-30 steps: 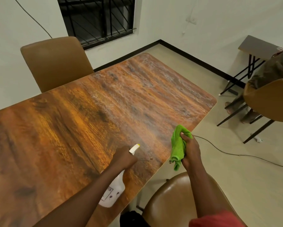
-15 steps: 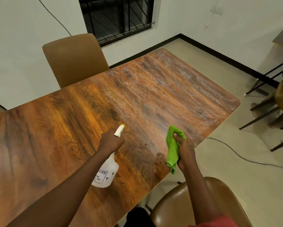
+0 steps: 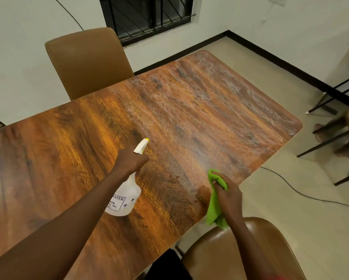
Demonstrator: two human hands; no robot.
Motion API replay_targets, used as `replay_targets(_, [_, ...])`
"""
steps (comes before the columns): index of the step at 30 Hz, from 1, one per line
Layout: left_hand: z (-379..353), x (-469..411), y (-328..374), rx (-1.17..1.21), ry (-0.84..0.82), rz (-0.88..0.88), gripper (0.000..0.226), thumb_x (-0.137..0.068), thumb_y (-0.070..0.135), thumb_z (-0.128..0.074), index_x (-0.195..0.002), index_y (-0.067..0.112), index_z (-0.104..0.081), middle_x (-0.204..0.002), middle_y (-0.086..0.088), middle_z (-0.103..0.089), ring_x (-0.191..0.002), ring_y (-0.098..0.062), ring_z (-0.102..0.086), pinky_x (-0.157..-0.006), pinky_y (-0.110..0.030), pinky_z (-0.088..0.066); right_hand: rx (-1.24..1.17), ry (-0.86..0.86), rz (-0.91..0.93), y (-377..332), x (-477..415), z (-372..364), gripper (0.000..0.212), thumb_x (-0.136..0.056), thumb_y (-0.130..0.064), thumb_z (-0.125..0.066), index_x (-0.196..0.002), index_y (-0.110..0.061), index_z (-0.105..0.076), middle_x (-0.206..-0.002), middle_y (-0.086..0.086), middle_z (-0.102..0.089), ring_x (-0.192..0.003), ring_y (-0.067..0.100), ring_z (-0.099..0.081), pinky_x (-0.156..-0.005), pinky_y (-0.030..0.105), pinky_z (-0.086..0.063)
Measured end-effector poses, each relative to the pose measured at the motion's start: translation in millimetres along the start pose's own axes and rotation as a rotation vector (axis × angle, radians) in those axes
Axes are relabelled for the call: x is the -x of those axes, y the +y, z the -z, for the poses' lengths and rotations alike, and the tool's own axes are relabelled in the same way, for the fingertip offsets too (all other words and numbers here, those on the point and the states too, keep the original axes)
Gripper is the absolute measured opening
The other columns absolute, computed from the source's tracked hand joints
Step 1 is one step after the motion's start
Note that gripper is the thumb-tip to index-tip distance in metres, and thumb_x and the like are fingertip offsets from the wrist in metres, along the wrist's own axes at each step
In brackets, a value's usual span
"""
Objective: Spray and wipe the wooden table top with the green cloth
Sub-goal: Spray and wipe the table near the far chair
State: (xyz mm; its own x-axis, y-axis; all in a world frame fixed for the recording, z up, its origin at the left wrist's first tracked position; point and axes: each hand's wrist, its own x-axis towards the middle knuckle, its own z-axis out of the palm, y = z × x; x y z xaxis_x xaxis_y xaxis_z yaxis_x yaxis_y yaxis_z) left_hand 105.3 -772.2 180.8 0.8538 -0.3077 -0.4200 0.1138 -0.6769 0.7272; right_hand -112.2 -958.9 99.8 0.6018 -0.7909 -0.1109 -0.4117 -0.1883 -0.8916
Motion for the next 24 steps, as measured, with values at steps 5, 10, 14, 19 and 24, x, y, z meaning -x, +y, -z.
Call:
replay_targets(5, [-21.1,7.3,-6.9,0.04,-0.085,0.006,0.022,-0.081,0.012,-0.067,-0.1,0.016,-0.057,-0.097,-0.021,-0.064,-0.062,-0.028,-0.057,-0.057,-0.036,-0.049,0.3,-0.113,0.107,42.4,23.5,-13.7,0.046,-0.082,-0.025,-0.046,-0.125,-0.025,-0.063,-0.134,-0.001,-0.056,-0.123,0.02,-0.051,-0.103,0.038,-0.04])
replay_targets(10, [-32.9,14.0,-14.3,0.017,-0.174,0.033,0.039,-0.08,0.019,-0.068,-0.117,0.012,-0.06,-0.093,-0.018,-0.063,-0.058,-0.029,-0.054,-0.055,-0.036,-0.047,0.437,-0.165,0.193,60.6,41.8,-32.3,0.05,-0.081,-0.012,-0.06,-0.131,-0.021,-0.058,-0.14,0.006,-0.049,-0.131,0.024,-0.044,-0.105,0.032,-0.027])
replay_targets(14, [-40.4,22.3,-19.4,-0.054,-0.223,0.006,0.054,-0.074,0.028,-0.071,-0.125,0.012,-0.059,-0.103,-0.016,-0.064,-0.075,-0.03,-0.06,-0.072,-0.047,-0.055,0.474,-0.219,0.356,58.5,66.3,-42.9,0.055,-0.072,-0.004,-0.068,-0.124,-0.021,-0.062,-0.133,0.006,-0.057,-0.123,0.017,-0.046,-0.098,0.034,-0.035])
replay_targets(19, [-45.3,25.3,-24.1,-0.021,-0.248,0.004,0.035,-0.082,0.018,-0.07,-0.115,0.014,-0.058,-0.101,-0.019,-0.063,-0.067,-0.029,-0.055,-0.063,-0.038,-0.049,0.5,-0.236,0.307,66.5,52.3,-27.1,0.062,-0.075,0.001,-0.067,-0.131,-0.025,-0.057,-0.14,0.005,-0.05,-0.127,0.023,-0.046,-0.1,0.043,-0.04])
replay_targets(24, [-45.6,28.8,-32.5,-0.032,-0.261,0.007,0.043,-0.083,0.017,-0.069,-0.124,0.013,-0.057,-0.105,-0.014,-0.061,-0.074,-0.028,-0.058,-0.064,-0.038,-0.051,0.541,-0.149,0.196,60.9,29.8,-34.6,0.052,-0.085,-0.013,-0.062,-0.136,-0.023,-0.052,-0.147,0.005,-0.042,-0.133,0.027,-0.04,-0.105,0.037,-0.032])
